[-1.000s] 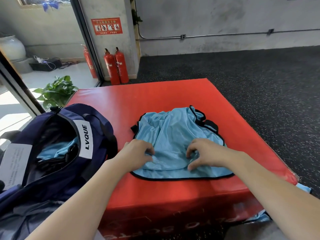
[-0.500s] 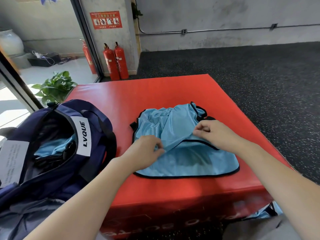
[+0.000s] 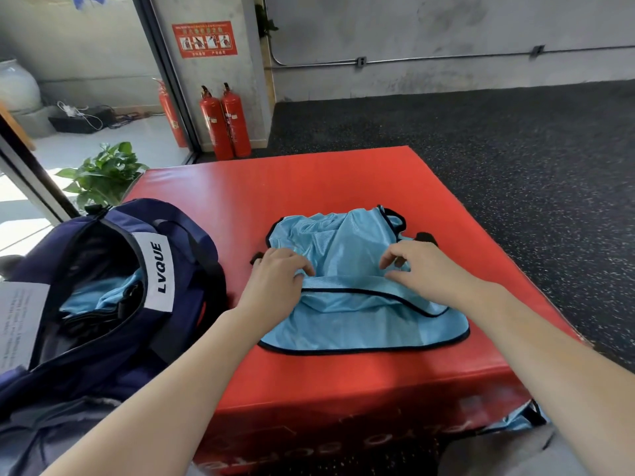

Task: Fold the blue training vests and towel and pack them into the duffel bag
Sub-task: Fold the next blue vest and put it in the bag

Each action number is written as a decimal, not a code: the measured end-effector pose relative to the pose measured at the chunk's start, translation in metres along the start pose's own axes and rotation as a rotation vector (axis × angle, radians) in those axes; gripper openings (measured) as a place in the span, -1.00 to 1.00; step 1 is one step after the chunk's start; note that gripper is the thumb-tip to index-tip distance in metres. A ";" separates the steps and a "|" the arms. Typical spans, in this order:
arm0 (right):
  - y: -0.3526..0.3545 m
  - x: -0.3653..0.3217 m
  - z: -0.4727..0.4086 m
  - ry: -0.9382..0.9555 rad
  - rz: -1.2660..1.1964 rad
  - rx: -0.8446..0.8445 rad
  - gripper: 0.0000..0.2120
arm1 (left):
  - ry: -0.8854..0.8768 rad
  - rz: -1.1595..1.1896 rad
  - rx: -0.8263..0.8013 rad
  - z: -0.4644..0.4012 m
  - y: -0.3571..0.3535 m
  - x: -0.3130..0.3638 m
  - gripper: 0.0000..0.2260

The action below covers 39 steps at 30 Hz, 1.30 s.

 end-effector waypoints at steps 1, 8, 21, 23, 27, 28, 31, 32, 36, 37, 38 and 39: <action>0.000 -0.004 0.001 0.015 0.012 0.008 -0.87 | -0.034 0.006 -0.007 0.000 -0.002 0.006 -0.81; -0.024 -0.018 0.003 -0.001 0.164 -0.135 -0.73 | -0.092 -0.082 -0.120 0.000 -0.021 0.016 -0.87; -0.021 0.024 0.005 -0.175 0.238 -0.235 -0.85 | 0.065 0.020 -0.110 -0.001 0.003 -0.021 -0.86; -0.012 0.028 0.007 -0.191 0.222 -0.206 -0.85 | 0.092 0.092 -0.052 0.000 0.014 -0.028 -0.88; 0.018 0.036 0.012 -0.233 0.191 -0.046 -0.80 | 0.103 0.105 -0.024 -0.002 0.026 -0.035 -0.88; 0.027 0.041 0.015 -0.251 0.136 0.012 -0.80 | 0.114 0.093 -0.044 -0.003 0.026 -0.038 -0.87; 0.049 0.050 0.022 -0.268 -0.045 0.215 -0.80 | 0.146 0.041 -0.059 -0.005 0.033 -0.040 -0.86; 0.058 0.051 0.024 -0.255 -0.067 0.300 -0.80 | 0.158 0.024 -0.009 -0.004 0.042 -0.038 -0.85; 0.090 0.037 0.041 -0.137 -0.050 0.590 -0.90 | 0.161 0.010 0.435 0.012 0.100 -0.019 -0.82; 0.094 0.033 0.046 -0.109 -0.057 0.630 -0.90 | 0.121 0.055 0.487 0.014 0.105 -0.015 -0.82; 0.096 0.030 0.049 -0.085 -0.074 0.643 -0.89 | 0.085 0.111 0.495 0.014 0.106 -0.012 -0.82; 0.096 0.029 0.051 -0.063 -0.089 0.633 -0.88 | 0.063 0.169 0.475 0.014 0.102 -0.011 -0.81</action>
Point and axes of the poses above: each hand's wrist, its own z-axis away from the middle knuckle, its own y-axis out of the back of the hand, x = y × z, the point moved 10 cm from there along -z, towards the middle knuckle, and after that the axes turned 13 degrees about -x, right-handed, at the moved point
